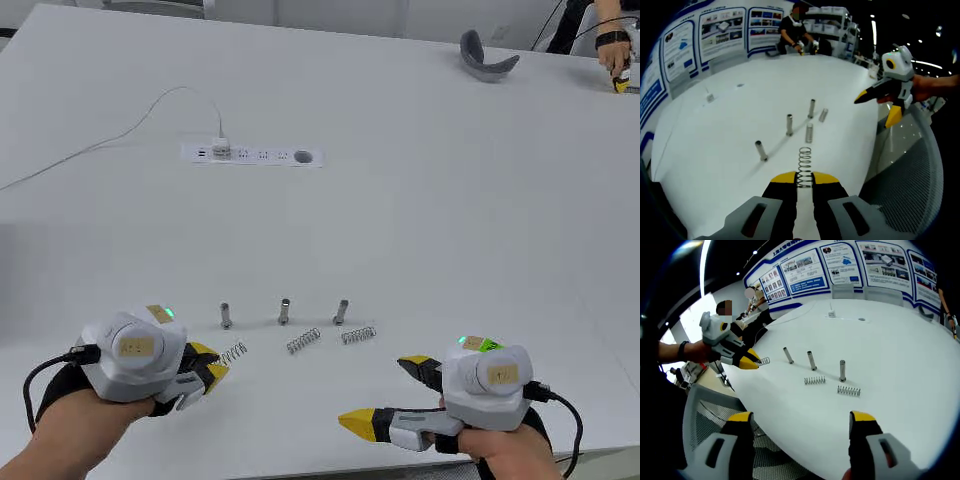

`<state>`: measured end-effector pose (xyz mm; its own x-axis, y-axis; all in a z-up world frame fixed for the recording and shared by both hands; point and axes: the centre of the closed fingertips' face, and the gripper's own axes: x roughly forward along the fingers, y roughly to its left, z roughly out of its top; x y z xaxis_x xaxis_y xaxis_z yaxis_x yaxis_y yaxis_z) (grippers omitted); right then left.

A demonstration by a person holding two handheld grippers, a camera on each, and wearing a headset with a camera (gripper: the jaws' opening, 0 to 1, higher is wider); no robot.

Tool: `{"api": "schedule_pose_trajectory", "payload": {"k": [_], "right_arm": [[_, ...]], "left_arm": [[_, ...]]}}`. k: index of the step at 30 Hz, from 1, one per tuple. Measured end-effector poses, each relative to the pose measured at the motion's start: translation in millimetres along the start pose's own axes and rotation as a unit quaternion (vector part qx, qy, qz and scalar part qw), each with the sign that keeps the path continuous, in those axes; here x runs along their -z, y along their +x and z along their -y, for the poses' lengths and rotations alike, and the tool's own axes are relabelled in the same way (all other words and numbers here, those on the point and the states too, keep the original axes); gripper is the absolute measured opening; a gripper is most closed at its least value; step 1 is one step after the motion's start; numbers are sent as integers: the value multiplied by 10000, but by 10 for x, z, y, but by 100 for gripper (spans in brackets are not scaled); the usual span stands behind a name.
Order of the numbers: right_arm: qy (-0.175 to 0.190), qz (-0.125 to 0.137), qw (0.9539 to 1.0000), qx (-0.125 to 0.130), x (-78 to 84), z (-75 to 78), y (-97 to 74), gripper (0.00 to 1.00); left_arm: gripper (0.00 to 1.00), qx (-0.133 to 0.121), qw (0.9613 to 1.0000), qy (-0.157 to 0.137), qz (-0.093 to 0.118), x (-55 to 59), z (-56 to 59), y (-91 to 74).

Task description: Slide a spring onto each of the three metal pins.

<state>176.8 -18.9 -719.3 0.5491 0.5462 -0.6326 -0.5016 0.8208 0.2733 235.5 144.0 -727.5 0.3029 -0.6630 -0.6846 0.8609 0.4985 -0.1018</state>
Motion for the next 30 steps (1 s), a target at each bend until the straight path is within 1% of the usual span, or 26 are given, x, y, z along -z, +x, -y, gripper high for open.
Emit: {"api": "schedule_pose_trajectory", "payload": {"k": [4, 16, 19, 22, 24, 30], "right_arm": [[-53, 5, 9999, -102, -44, -48, 19, 77], [79, 295, 9977, -606, -301, -244, 81, 65], [142, 381, 9964, -742, -373, -293, 99, 60], [273, 492, 9940, -936, -466, -366, 114, 53], [307, 541, 9930, -1005, -513, -393, 123, 49], [367, 670, 9897, -1207, -669, -488, 177, 43]], "left_arm": [[10, 43, 9999, 86, 67, -49, 64, -51], [10, 178, 9991, 350, 185, -193, 213, -135], [10, 220, 9987, 427, 198, -228, 248, -135], [10, 267, 9981, 514, 222, -276, 287, -135], [10, 293, 9977, 557, 233, -301, 307, -130], [10, 403, 9963, 688, 310, -413, 407, -106]]}}
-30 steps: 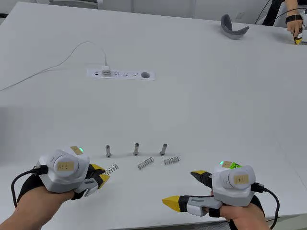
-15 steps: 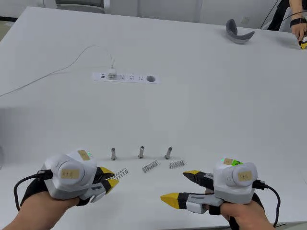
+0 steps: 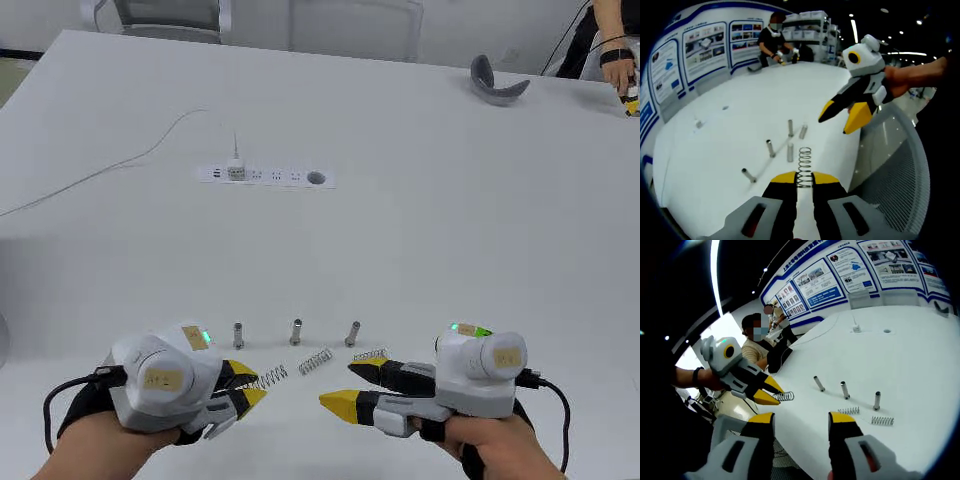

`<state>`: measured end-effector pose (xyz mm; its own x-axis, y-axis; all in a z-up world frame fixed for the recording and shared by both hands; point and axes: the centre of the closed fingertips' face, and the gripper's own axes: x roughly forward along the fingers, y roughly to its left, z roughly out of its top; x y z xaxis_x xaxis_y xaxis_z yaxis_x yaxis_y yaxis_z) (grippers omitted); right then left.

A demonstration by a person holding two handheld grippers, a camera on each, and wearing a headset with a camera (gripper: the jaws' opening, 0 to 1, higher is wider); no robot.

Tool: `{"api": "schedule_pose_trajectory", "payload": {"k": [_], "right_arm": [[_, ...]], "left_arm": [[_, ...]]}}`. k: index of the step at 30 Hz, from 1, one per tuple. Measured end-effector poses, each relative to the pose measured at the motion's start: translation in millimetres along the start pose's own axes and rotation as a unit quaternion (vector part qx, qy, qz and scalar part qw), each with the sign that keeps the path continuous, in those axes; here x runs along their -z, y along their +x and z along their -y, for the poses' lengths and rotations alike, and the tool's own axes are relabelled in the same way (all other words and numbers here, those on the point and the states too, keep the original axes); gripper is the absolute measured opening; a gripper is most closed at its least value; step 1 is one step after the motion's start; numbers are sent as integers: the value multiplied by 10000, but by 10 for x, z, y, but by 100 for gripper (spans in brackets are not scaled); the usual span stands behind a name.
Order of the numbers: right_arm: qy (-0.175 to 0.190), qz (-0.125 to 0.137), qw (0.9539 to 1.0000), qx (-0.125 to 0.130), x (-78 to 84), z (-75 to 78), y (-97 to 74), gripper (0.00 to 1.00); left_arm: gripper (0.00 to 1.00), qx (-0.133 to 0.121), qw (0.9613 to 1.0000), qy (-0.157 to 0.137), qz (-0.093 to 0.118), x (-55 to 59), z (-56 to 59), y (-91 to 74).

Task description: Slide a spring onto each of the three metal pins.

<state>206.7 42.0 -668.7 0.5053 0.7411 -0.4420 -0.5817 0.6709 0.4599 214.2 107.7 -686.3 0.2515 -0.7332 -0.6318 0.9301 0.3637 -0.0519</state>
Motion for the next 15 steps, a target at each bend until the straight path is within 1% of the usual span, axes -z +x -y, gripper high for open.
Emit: {"api": "schedule_pose_trajectory", "payload": {"k": [2, 5, 6, 8, 9, 12, 15], "right_arm": [[45, 25, 9999, -99, -35, -39, 35, 41], [165, -7, 9997, -190, -41, -67, 84, 38], [173, 18, 9996, -213, -47, -78, 91, 38], [371, 113, 9987, -323, -72, -119, 117, 36], [439, 132, 9982, -389, -70, -141, 128, 36], [478, 98, 9978, -444, -40, -179, 162, 34], [548, 62, 9969, -559, -10, -236, 186, 32]], "left_arm": [[10, 45, 10000, 46, 19, -30, 31, 20], [10, 112, 9999, 115, 38, -74, 87, 44], [10, 136, 9998, 151, 42, -85, 111, 48], [10, 183, 9995, 237, 45, -107, 169, 56], [10, 216, 9993, 299, 45, -117, 202, 60], [10, 269, 9989, 384, 51, -136, 259, 66], [10, 316, 9986, 414, 68, -153, 290, 73]]}}
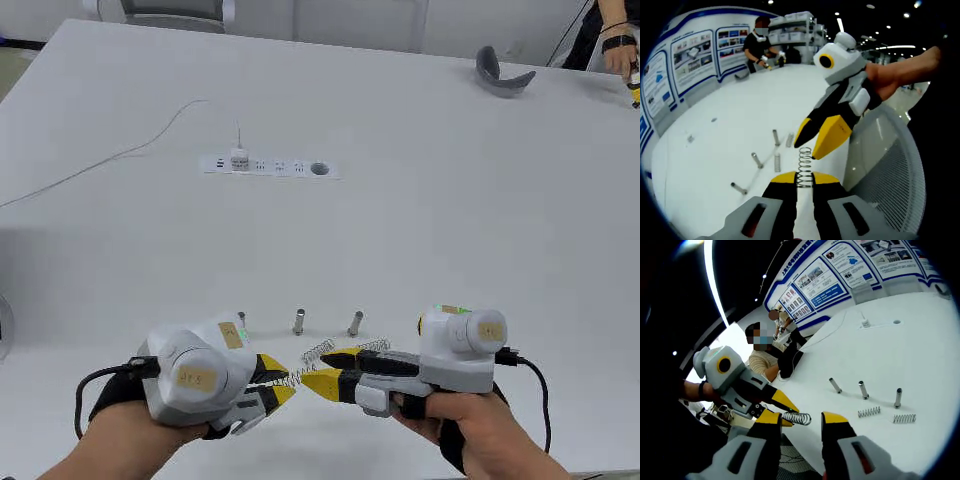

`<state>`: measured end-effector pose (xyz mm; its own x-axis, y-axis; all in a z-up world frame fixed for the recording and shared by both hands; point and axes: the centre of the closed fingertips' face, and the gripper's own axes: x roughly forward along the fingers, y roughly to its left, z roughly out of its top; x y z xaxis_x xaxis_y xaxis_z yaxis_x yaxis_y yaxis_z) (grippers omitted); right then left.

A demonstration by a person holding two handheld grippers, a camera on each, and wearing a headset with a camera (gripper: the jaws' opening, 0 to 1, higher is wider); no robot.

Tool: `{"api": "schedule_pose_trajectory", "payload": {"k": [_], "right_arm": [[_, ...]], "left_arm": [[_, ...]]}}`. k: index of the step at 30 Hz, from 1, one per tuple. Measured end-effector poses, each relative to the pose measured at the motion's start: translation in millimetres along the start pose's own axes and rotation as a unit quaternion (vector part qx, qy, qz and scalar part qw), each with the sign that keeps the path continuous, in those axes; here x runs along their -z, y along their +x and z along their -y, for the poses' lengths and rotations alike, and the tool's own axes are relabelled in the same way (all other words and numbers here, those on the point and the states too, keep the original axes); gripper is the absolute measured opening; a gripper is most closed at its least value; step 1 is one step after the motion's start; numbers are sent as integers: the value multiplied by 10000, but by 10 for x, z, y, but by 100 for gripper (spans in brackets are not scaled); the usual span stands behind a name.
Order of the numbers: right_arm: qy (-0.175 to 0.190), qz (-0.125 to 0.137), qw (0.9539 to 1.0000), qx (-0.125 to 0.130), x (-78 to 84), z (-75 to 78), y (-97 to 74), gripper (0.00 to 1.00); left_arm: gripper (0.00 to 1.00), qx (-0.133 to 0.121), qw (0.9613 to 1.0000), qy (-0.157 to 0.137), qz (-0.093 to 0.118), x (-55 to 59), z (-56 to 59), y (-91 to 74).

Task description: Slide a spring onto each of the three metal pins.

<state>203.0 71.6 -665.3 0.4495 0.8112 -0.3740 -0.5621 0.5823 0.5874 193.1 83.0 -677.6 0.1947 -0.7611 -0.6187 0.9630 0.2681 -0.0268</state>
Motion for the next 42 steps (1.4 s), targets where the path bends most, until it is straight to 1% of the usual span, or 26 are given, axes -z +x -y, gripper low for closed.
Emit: {"api": "schedule_pose_trajectory", "payload": {"k": [3, 6, 8, 17, 20, 22, 25, 29, 33, 35, 36, 37, 39, 40, 41, 42], "right_arm": [[109, -11, 9999, -74, 29, -27, 16, 31], [159, -23, 9998, -93, 50, -32, 22, 30], [262, -19, 9995, -147, 56, -51, 21, 28], [392, 59, 9989, -266, 12, -96, -11, 21], [404, 34, 9988, -288, 5, -111, -18, 19], [426, 11, 9987, -281, 2, -94, -19, 17], [494, 8, 9984, -262, -14, -73, -23, 14], [499, -6, 9982, -344, -58, -116, -34, 12], [324, -31, 9987, -382, -138, -144, -72, 12], [181, -107, 9989, -418, -172, -164, -88, 12], [81, -179, 9988, -452, -176, -179, -97, 12], [-127, -294, 9984, -464, -181, -183, -112, 12], [-319, -482, 9970, -508, -181, -202, -129, 12], [-447, -604, 9958, -521, -189, -202, -139, 12], [-564, -669, 9948, -527, -200, -206, -142, 12], [-753, -803, 9923, -566, -204, -223, -148, 12]], "left_arm": [[10, 30, 10000, 42, 28, -28, 26, 3], [10, 53, 9999, 84, 57, -61, 44, -1], [10, 66, 9999, 120, 71, -76, 51, -5], [10, 115, 9997, 198, 61, -77, 55, -8], [10, 142, 9997, 209, 68, -78, 63, 0], [10, 169, 9996, 229, 83, -89, 72, 7], [10, 216, 9995, 214, 120, -113, 77, 20], [10, 313, 9992, 118, 215, -149, 62, 24], [10, 422, 9983, -27, 408, -225, 44, -2], [10, 478, 9977, -42, 488, -264, 40, -19], [10, 520, 9973, -49, 513, -279, 45, -24], [10, 535, 9971, -36, 548, -298, 43, -32], [10, 596, 9965, -22, 584, -325, 57, -39], [10, 620, 9962, -14, 606, -341, 60, -39], [10, 635, 9960, -12, 621, -352, 61, -38], [10, 663, 9958, -7, 637, -369, 67, -39]]}}
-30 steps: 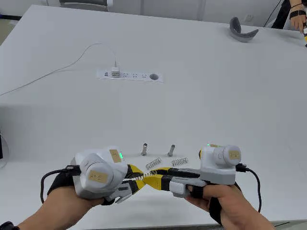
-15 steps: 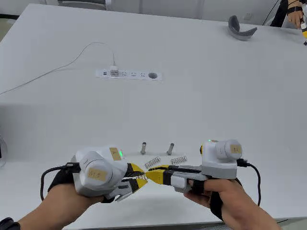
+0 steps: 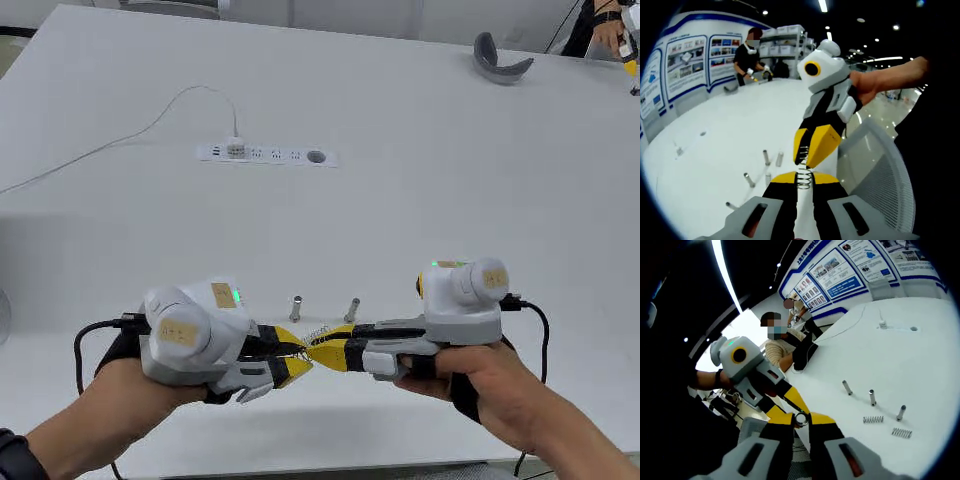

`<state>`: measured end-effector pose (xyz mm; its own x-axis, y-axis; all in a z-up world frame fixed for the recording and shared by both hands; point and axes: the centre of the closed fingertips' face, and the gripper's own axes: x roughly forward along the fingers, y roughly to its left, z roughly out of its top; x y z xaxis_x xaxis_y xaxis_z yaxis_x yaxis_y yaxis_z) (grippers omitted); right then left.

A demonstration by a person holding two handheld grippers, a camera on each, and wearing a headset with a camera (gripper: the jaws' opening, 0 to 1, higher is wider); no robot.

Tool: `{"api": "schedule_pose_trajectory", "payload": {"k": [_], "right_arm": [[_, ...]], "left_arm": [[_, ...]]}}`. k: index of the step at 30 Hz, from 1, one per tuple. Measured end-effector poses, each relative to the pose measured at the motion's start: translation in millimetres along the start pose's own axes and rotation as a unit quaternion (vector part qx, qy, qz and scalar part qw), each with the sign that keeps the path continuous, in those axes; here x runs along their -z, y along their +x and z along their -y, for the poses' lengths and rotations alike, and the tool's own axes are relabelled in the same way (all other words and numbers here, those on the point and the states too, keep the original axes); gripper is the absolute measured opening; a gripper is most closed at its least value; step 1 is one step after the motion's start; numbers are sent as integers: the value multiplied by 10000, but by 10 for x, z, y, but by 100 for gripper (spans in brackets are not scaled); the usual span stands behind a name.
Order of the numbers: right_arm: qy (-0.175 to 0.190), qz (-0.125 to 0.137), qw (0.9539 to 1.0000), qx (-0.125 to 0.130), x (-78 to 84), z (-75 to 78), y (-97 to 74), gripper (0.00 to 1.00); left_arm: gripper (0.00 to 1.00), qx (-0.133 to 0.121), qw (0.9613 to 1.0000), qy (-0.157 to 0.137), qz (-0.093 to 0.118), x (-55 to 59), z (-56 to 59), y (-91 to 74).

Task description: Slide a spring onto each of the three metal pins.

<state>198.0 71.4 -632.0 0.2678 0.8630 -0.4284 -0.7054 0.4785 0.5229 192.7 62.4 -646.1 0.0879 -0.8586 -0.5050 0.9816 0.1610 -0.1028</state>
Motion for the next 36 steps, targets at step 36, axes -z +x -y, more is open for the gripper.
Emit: {"api": "schedule_pose_trajectory", "payload": {"k": [36], "right_arm": [[-2539, -2067, 9416, -786, 154, -260, 212, 12]], "left_arm": [[11, 286, 9989, -144, 354, 111, 109, -200]]}}
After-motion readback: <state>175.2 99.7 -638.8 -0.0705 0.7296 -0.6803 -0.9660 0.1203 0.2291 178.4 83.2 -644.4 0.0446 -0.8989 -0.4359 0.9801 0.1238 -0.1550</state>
